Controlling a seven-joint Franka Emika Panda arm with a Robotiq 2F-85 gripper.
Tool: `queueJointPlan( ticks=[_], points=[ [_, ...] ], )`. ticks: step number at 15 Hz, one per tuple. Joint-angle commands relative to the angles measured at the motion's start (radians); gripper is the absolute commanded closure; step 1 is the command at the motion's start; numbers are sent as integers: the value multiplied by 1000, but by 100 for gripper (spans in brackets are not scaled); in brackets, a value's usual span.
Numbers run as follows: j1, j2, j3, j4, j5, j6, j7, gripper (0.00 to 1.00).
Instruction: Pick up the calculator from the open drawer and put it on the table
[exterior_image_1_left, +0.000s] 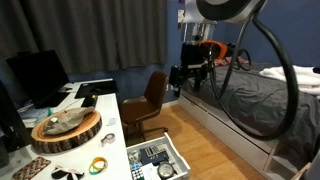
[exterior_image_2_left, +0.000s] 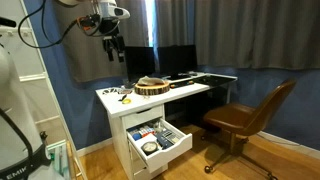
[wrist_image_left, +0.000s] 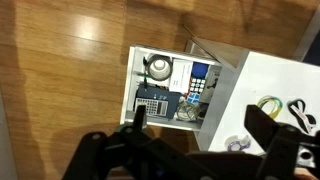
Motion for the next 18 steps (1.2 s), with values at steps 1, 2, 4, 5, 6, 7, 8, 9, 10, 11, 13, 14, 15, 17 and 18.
queueJointPlan(
  ticks=[1,2,4,5,6,7,8,9,10,11,13,14,15,17,18],
  points=[
    [5,1,-4,2,-3,-2,3,0],
    [5,1,-4,2,-3,-2,3,0],
    [5,1,-4,2,-3,-2,3,0],
    [5,1,-4,2,-3,-2,3,0],
    [5,1,-4,2,-3,-2,3,0],
    [5,1,-4,2,-3,-2,3,0],
    [5,1,-4,2,-3,-2,3,0],
    [5,1,-4,2,-3,-2,3,0],
    [5,1,-4,2,-3,-2,3,0],
    [5,1,-4,2,-3,-2,3,0],
    [5,1,-4,2,-3,-2,3,0],
    [5,1,-4,2,-3,-2,3,0],
    [4,26,6,10,-19,16,-9,0],
    [16,82,16,30,-63,21,-75,0],
    [25,105,16,35,-77,30,-117,0]
  ],
)
